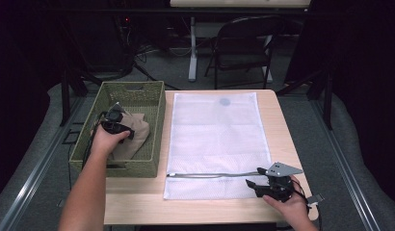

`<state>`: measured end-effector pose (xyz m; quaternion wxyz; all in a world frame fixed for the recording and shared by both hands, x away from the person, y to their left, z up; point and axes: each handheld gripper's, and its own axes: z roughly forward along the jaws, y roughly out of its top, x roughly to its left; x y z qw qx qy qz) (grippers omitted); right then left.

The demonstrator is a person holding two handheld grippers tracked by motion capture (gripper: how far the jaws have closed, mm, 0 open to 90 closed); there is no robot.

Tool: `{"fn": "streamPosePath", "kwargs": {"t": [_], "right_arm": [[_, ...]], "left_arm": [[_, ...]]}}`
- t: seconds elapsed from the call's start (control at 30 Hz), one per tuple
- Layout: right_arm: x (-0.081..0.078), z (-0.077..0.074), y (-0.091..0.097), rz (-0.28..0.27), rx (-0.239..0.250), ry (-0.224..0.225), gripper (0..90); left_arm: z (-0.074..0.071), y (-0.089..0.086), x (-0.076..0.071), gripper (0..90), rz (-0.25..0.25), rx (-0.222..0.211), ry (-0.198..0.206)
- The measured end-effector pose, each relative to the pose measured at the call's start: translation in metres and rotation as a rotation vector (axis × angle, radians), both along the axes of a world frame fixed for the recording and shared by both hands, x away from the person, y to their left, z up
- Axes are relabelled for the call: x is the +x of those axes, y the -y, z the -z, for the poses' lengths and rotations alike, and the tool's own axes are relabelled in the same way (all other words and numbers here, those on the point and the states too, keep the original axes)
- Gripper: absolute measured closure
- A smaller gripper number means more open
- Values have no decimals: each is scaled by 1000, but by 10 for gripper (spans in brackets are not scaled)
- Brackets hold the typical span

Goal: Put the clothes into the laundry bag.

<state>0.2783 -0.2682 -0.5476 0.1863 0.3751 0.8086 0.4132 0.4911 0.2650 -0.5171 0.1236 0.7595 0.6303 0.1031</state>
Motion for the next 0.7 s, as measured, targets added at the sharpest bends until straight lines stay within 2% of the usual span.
{"fn": "streamPosePath", "kwargs": {"t": [0.37, 0.7], "right_arm": [[0, 0, -1, -10, -5, -6, 353], [0, 0, -1, -8, -7, -6, 353]], "left_arm": [[8, 5, 1, 151, 30, 50, -7], [12, 7, 2, 106, 35, 87, -12]]}}
